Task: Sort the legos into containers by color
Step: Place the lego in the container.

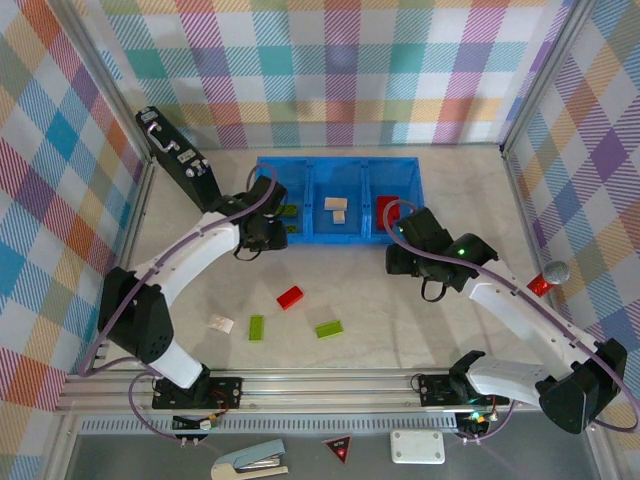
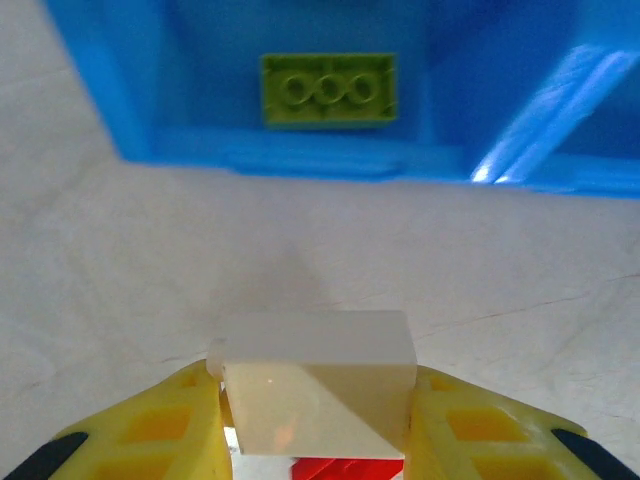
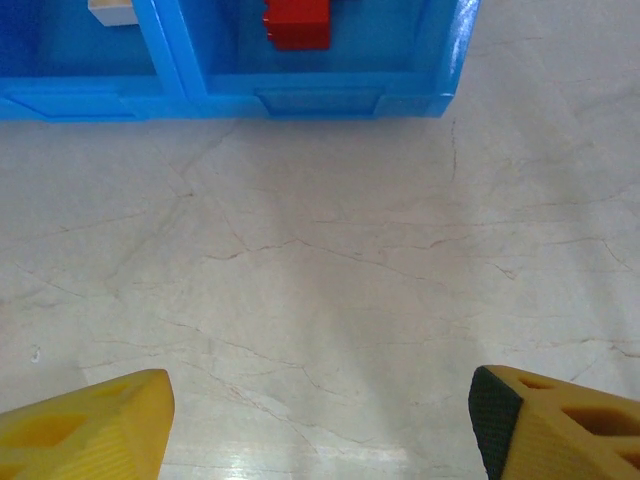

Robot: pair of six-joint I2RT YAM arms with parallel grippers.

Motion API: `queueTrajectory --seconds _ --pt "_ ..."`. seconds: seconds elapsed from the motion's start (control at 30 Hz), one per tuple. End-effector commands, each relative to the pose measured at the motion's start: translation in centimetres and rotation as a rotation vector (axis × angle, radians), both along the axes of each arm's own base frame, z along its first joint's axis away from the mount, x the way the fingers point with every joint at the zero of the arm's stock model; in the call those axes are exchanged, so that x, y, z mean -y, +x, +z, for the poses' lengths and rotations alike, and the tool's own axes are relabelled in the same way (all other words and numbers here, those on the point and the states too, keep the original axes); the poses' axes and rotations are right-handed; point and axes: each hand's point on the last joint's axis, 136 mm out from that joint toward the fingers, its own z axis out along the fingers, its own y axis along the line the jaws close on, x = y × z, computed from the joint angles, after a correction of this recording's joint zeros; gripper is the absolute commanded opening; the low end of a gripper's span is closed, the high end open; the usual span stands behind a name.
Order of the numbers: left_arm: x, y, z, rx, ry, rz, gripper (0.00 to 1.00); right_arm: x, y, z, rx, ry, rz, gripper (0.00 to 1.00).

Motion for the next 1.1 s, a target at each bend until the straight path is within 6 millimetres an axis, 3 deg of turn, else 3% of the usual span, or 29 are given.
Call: queueTrajectory --seconds 0.0,0.23,0.47,0.73,1.07 --pt "1.9 0.7 0.7 0.008 0.012 -0.016 0.30 0.6 -0.4 0.5 -0.008 -0.017 -0.025 0.78" --pt "7.2 3.3 1.0 0.033 -0.026 -0.084 0.30 2.0 -1.5 1.2 -0.007 -0.036 -0.056 0.79" --pt "10.5 6.1 -0.1 0.039 0.015 -0.126 0.30 3.1 -2.3 1.8 -0.006 -0.057 -0.077 0.79" --pt "10.7 9.0 -2.0 0.046 0.134 -0.114 0.31 3.3 -2.5 1.9 -0.010 -0.058 -0.083 0.79" --pt "11.5 10.8 -4.0 0.042 0.187 -0.124 0.34 3.0 -2.3 1.8 -0.011 -0.057 -0.075 0.79"
